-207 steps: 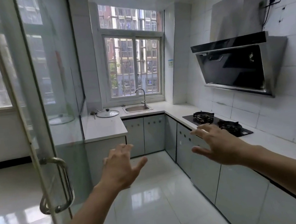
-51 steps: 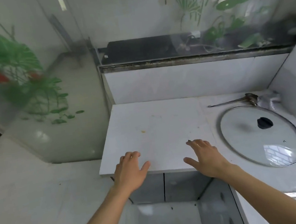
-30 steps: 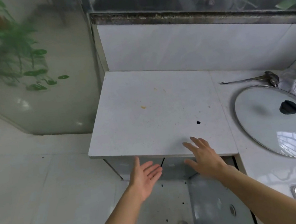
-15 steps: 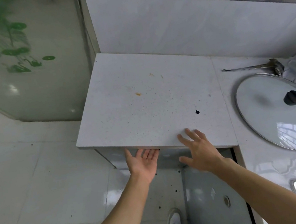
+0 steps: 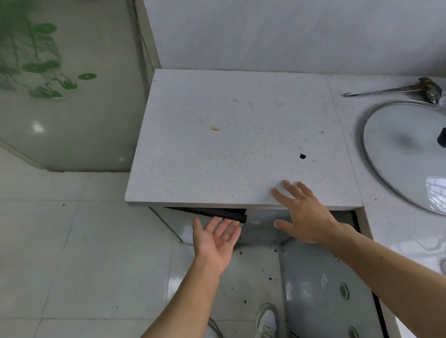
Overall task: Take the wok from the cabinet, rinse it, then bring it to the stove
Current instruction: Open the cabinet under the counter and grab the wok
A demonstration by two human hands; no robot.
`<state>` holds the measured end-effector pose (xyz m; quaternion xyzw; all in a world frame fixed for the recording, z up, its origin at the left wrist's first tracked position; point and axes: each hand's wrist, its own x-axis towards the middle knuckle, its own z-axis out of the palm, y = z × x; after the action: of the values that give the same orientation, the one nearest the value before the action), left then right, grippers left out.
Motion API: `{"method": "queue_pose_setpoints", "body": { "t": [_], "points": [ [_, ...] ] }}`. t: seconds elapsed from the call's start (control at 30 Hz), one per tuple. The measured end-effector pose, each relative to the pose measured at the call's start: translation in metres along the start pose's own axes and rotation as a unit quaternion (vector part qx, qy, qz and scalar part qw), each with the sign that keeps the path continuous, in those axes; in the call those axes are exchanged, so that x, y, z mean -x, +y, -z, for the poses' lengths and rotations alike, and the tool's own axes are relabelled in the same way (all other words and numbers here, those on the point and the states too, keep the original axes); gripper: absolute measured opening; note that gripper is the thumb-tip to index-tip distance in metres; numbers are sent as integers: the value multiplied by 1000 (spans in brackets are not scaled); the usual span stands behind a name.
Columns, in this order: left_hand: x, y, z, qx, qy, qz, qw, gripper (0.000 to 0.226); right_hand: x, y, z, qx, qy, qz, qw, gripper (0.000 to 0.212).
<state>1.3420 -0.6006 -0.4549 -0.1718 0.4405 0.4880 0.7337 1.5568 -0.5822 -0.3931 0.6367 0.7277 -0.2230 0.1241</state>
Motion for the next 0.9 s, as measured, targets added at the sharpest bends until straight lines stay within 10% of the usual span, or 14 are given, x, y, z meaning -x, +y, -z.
{"method": "queue_pose_setpoints", "body": {
  "t": [0.53,0.8,0.9],
  "points": [
    [42,14,41,-380,140,-64,912,41,1,-57,-12,-21,48,63,997,77],
    [70,17,80,-589,232,-230,739,23,-9,-72,-10,-11,21,60,998,76],
    [77,27,116,-686,202,-311,626,69,-10,-76,-12,3,23,54,998,78]
  ]
}}
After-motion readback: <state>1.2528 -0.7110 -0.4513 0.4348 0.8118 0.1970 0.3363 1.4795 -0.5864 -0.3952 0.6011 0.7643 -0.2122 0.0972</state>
